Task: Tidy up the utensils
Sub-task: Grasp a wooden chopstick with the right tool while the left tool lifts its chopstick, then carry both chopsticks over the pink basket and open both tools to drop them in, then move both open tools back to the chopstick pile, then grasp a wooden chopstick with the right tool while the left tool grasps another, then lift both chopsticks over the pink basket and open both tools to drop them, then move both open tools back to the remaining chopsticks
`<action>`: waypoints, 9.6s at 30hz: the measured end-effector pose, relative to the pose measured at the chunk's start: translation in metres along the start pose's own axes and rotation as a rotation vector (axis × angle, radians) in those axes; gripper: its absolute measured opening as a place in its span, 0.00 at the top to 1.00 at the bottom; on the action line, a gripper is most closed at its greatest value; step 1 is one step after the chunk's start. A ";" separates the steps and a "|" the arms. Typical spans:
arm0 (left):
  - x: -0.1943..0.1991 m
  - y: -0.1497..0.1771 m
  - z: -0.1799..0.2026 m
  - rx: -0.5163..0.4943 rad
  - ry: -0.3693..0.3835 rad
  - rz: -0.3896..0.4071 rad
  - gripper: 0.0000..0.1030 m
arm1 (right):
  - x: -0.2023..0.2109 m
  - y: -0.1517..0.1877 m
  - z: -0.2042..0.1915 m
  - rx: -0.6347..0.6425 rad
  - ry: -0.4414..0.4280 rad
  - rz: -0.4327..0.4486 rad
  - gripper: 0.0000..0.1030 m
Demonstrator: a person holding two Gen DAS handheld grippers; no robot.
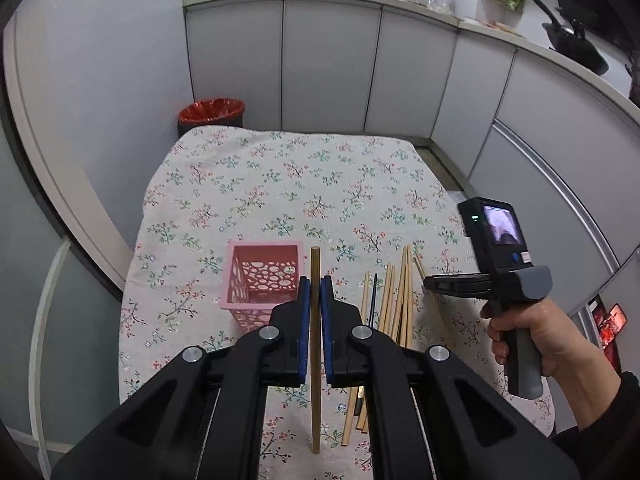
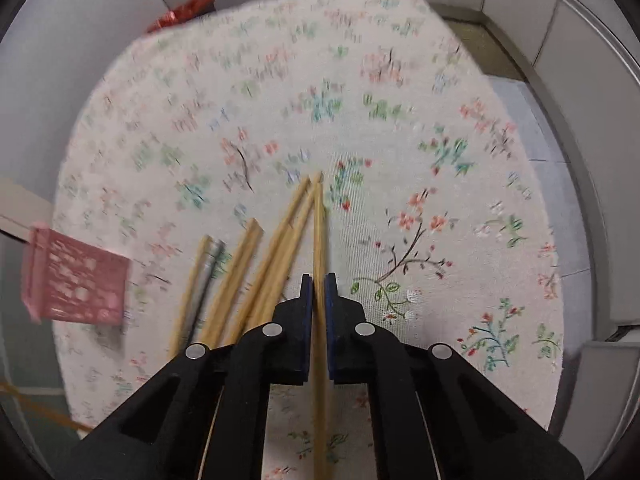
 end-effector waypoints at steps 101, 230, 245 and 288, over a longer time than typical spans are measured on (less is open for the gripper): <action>-0.087 0.071 -0.045 0.102 -0.080 -0.281 0.07 | -0.033 0.004 0.003 0.028 0.157 -0.050 0.22; 0.057 -0.072 -0.037 0.080 -0.114 0.496 0.94 | 0.175 -0.008 -0.155 0.185 -0.447 0.503 0.95; -0.011 -0.057 -0.057 0.120 -0.112 0.332 0.94 | 0.115 -0.012 -0.167 0.217 -0.375 0.419 0.93; -0.063 0.055 -0.062 0.248 -0.085 -0.219 0.08 | 0.042 0.015 -0.034 0.075 -0.027 0.089 0.07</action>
Point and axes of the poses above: each gripper's, at about its wrist camera, not at the fingertips, and x roughly against the way its jaws point, z to its right, y to its underside, the point moved 7 cm from there along -x, roughly the way its jaws point, and after that the axes turned 6 degrees about -y, right-handed, at the moved point
